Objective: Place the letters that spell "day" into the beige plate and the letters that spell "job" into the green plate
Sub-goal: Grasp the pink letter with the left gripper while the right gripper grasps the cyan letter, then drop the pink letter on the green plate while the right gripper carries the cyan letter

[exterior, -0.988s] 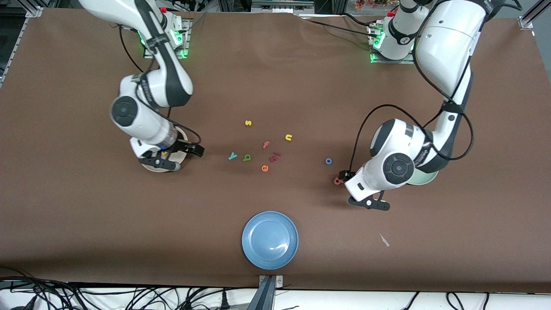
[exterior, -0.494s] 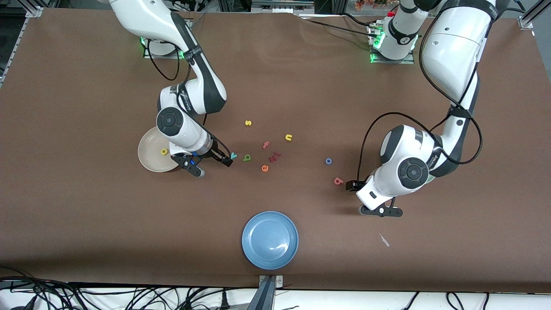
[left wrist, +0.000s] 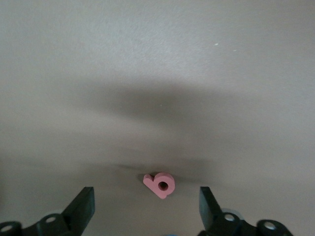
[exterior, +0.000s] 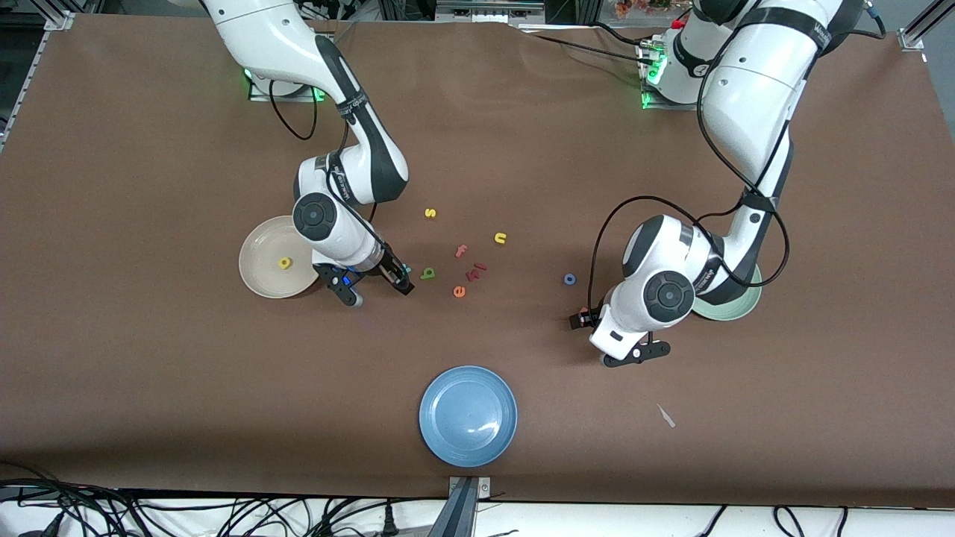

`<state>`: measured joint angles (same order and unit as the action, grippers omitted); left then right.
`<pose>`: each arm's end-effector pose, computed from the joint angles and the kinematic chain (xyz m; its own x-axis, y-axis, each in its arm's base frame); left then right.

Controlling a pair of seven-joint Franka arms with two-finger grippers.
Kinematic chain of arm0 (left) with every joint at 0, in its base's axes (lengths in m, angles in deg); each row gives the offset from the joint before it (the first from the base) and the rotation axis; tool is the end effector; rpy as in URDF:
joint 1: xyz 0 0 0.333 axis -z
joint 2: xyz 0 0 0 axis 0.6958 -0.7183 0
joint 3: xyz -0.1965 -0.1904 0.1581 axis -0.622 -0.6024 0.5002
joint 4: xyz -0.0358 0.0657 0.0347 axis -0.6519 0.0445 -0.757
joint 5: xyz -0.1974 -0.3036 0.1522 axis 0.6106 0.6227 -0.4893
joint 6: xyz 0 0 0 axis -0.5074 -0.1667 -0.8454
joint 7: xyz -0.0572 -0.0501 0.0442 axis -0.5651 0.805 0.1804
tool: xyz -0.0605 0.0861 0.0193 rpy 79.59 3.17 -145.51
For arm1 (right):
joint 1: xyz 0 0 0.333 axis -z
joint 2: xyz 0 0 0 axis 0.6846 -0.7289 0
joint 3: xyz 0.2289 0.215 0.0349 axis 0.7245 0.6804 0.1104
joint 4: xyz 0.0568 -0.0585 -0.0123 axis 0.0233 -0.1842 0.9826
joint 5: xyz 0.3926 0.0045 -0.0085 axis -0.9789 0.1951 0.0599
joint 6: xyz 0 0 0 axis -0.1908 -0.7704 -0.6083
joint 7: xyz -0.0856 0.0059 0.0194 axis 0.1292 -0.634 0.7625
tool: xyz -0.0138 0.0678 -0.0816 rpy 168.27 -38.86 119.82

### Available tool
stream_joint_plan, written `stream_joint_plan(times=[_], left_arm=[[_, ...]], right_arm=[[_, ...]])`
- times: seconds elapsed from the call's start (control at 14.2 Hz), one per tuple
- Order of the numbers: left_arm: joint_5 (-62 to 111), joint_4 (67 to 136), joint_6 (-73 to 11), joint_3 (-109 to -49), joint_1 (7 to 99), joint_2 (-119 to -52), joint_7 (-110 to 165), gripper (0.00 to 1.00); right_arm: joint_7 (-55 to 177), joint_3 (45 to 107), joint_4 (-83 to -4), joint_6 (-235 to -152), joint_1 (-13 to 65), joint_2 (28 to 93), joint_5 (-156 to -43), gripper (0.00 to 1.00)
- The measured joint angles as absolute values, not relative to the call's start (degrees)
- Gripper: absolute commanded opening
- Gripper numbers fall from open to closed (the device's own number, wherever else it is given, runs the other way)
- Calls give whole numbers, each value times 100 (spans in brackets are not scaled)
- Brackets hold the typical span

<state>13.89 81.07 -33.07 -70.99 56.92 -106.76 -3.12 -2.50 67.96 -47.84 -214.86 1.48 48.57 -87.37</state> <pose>0.6730 -0.2558 0.2172 0.9500 0.2714 -0.1542 0.2767 -0.9609 0.0133 0.5684 0.3234 0.2132 0.6926 -0.7065 -0.1457 -0.7195 -0.6912 -0.0684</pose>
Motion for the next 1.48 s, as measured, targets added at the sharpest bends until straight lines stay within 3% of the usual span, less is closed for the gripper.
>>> stream_joint_plan(times=[0.14, 0.35, 0.85, 1.06, 1.2, 1.48], left_arm=[[1390, 8137, -3386, -7105, 5722, -10758, -653, 70], [1396, 8154, -3730, -7108, 5852, -10850, -1351, 66], [1396, 8261, -3705, -7085, 5913, -10947, -1749, 66], [1394, 8263, -3599, -7082, 5912, -10947, -1753, 57], [1355, 8272, -3599, -7081, 5912, -10948, -1753, 36], [1346, 8274, -3599, -7065, 5911, -10949, -1753, 25]], right_arm=[[-295, 6797, -4787, -21485, 93, 4834, -8737, 100], [-332, 6797, -4858, -21502, 52, 4804, -8737, 100], [-333, 6797, -5210, -21925, 24, 4797, -8738, 95], [-334, 6798, -5222, -21977, -54, 4796, -8738, 90], [-335, 6798, -5227, -22001, -92, 4794, -8738, 86], [-335, 6798, -5256, -22101, -119, 4744, -8738, 78]])
